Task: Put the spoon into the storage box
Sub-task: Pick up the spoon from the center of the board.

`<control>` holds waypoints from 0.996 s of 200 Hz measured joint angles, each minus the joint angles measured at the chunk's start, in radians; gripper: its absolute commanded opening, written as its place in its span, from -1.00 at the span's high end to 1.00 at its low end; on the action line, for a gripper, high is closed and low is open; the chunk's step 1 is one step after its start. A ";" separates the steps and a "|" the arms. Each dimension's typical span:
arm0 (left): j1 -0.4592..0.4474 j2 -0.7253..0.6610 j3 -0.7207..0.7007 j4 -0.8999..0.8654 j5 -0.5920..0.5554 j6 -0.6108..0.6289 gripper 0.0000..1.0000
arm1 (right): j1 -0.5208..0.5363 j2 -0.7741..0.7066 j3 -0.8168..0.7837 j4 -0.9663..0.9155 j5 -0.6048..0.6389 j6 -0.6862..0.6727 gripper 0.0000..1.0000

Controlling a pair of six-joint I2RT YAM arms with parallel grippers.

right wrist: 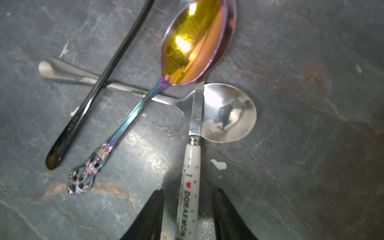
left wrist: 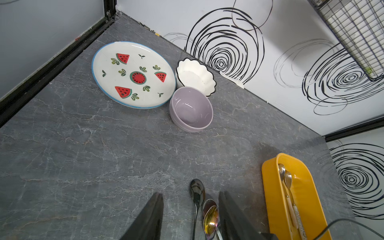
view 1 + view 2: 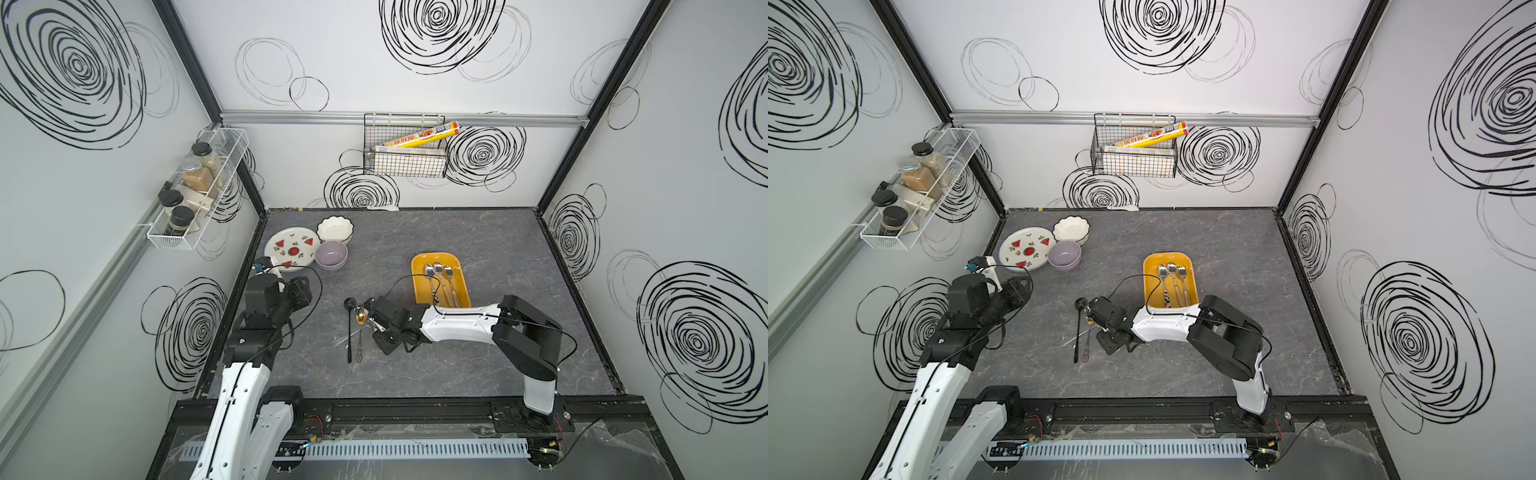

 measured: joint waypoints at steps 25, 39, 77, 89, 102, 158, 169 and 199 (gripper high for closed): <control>0.000 -0.005 -0.003 0.000 0.002 0.000 -0.01 | 0.005 0.011 0.014 -0.013 0.031 0.000 0.37; 0.000 -0.008 -0.004 0.001 0.002 0.000 -0.01 | 0.007 0.020 0.025 -0.018 0.053 0.000 0.40; 0.000 -0.008 -0.005 0.003 0.003 0.000 -0.01 | 0.013 0.043 0.054 -0.023 0.097 0.001 0.36; 0.000 -0.008 -0.005 0.003 0.003 0.000 -0.01 | 0.014 0.051 0.064 -0.023 0.105 0.001 0.38; 0.000 -0.008 -0.005 0.004 0.003 0.001 -0.01 | 0.017 0.058 0.072 -0.023 0.109 0.003 0.45; 0.000 -0.010 -0.009 0.007 0.003 0.005 -0.03 | 0.023 0.066 0.092 -0.034 0.138 0.004 0.82; 0.000 -0.011 -0.010 0.006 0.003 0.005 -0.03 | 0.023 0.066 0.102 -0.054 0.148 0.005 0.85; 0.000 -0.013 -0.011 0.006 0.003 0.006 -0.05 | 0.020 0.071 0.160 -0.109 0.185 0.006 0.93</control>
